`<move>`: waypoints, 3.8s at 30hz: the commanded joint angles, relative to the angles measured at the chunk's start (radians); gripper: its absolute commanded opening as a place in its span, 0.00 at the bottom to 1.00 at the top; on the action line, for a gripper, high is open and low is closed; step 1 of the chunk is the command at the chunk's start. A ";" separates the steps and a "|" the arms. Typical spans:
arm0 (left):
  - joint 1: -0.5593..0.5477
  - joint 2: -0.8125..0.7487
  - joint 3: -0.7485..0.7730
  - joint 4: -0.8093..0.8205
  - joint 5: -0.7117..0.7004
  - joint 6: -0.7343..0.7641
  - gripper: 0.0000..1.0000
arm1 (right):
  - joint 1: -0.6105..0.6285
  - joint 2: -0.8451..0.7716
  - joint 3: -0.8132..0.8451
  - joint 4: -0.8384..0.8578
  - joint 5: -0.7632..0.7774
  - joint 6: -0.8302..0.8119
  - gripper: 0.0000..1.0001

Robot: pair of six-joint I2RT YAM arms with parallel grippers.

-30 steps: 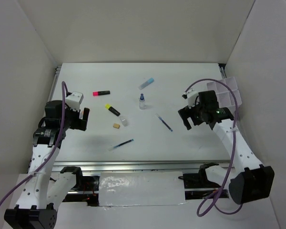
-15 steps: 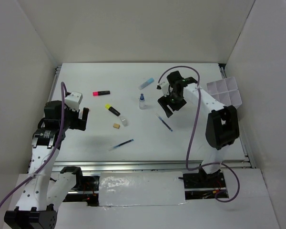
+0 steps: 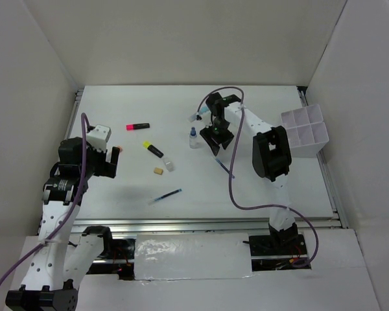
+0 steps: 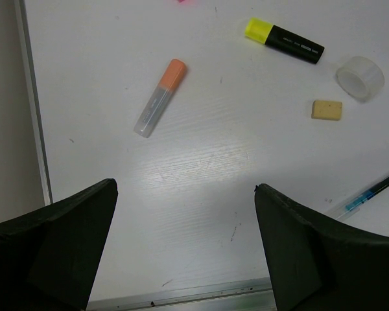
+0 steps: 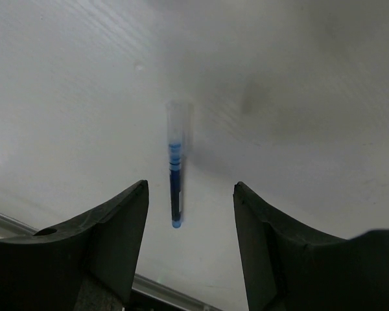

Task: Sort the stationery into containers
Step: Grab a piece of stationery with the right arm, then place the stationery into the container

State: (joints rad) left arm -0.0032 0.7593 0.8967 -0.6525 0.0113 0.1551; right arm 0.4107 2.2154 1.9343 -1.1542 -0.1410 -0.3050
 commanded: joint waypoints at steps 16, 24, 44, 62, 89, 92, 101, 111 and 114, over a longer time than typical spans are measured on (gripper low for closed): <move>0.000 0.000 -0.004 0.034 -0.004 -0.003 0.99 | 0.083 0.174 0.144 -0.090 0.066 0.004 0.53; 0.000 0.003 -0.016 0.044 -0.037 -0.008 0.99 | 0.088 0.224 0.184 -0.098 0.106 -0.003 0.41; 0.000 0.020 -0.013 0.044 -0.053 -0.011 0.99 | -0.015 0.144 0.215 -0.102 -0.015 0.001 0.00; 0.000 -0.044 -0.036 0.174 -0.001 -0.042 0.99 | -0.288 -0.689 -0.308 0.771 0.379 0.089 0.00; 0.000 0.041 0.008 0.274 0.162 0.024 0.99 | -0.559 -0.473 -0.290 1.091 0.796 0.241 0.00; 0.000 0.063 0.022 0.281 0.171 0.017 0.99 | -0.572 -0.451 -0.285 1.128 0.801 0.204 0.00; 0.000 0.072 0.027 0.272 0.156 0.027 0.99 | -0.593 -0.385 -0.258 1.142 0.820 0.172 0.00; -0.001 0.043 0.015 0.264 0.138 0.032 0.99 | -0.586 -0.338 -0.253 1.184 0.908 0.161 0.00; -0.001 0.041 0.013 0.264 0.136 0.031 0.99 | -0.584 -0.332 -0.267 1.206 0.911 0.164 0.02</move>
State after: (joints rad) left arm -0.0032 0.8139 0.8886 -0.4213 0.1535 0.1753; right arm -0.1791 1.8664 1.6371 -0.0380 0.7231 -0.1429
